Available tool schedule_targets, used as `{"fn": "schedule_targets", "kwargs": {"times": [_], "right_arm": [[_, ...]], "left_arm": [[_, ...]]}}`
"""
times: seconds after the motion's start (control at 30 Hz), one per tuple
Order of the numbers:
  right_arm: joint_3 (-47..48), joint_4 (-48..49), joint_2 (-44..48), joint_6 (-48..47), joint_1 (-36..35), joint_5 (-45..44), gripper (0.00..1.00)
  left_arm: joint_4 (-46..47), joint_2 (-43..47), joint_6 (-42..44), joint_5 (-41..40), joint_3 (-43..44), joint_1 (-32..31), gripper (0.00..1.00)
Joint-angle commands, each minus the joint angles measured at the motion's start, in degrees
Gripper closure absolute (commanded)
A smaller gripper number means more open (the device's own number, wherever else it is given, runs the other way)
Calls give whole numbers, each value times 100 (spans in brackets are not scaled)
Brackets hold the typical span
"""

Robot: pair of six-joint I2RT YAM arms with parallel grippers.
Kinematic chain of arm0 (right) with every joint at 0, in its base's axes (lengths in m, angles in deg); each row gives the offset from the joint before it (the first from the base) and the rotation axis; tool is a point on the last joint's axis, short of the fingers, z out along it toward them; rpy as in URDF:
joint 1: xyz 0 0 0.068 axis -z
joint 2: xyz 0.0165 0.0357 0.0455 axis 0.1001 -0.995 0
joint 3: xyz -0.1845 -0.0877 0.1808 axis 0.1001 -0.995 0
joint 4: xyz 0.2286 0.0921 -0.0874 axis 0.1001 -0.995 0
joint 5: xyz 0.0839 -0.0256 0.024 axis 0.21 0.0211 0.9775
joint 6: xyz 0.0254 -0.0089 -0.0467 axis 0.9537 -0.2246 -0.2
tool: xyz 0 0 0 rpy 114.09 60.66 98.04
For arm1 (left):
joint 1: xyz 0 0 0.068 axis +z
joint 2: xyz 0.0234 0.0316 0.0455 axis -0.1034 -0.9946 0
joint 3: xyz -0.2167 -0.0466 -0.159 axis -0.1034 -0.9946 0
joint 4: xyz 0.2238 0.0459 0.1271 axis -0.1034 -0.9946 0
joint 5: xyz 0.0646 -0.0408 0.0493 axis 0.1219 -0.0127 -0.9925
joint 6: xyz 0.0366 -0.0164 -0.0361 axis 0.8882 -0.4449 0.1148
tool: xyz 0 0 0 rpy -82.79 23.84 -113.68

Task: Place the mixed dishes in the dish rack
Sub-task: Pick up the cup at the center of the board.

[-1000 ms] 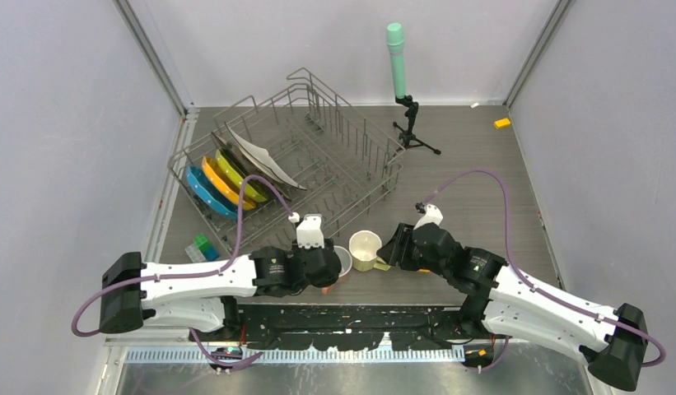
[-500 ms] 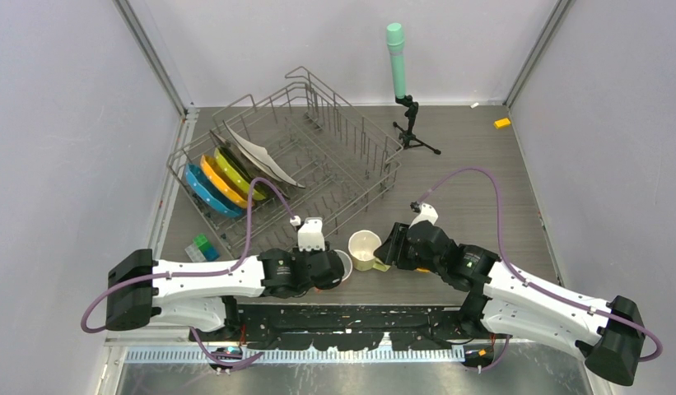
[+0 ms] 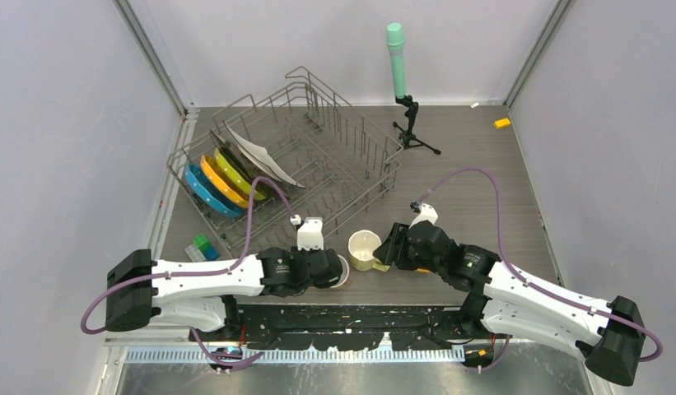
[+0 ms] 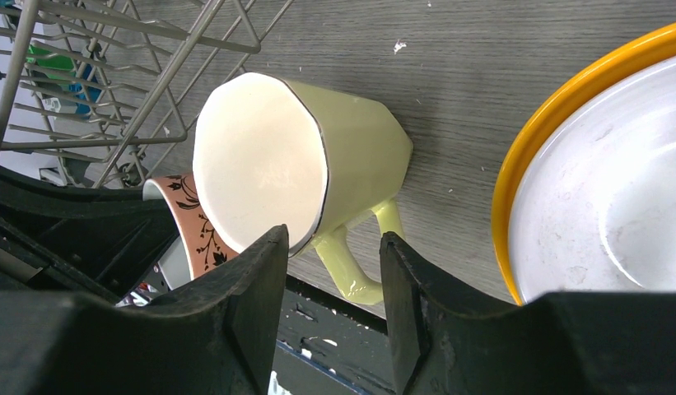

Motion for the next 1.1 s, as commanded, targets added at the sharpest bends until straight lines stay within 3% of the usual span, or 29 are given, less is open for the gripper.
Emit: {"fn": "schedule_targets", "kwargs": {"times": [0.0, 0.33, 0.53, 0.8, 1.07], "right_arm": [[62, 309, 140, 29, -36, 44, 45], [-2, 594, 665, 17, -36, 180, 34], [244, 731, 924, -289, -36, 224, 30], [740, 597, 1066, -636, -41, 142, 29], [1243, 559, 1103, -540, -16, 361, 23]], "left_arm": [[35, 272, 502, -56, 147, 36, 100], [130, 1226, 1459, 318, 415, 35, 100], [1143, 2067, 2664, 1062, 527, 120, 100], [1896, 2123, 3047, 4153, 918, 2281, 100], [3282, 1812, 2874, 6633, 1001, 3726, 100]]}}
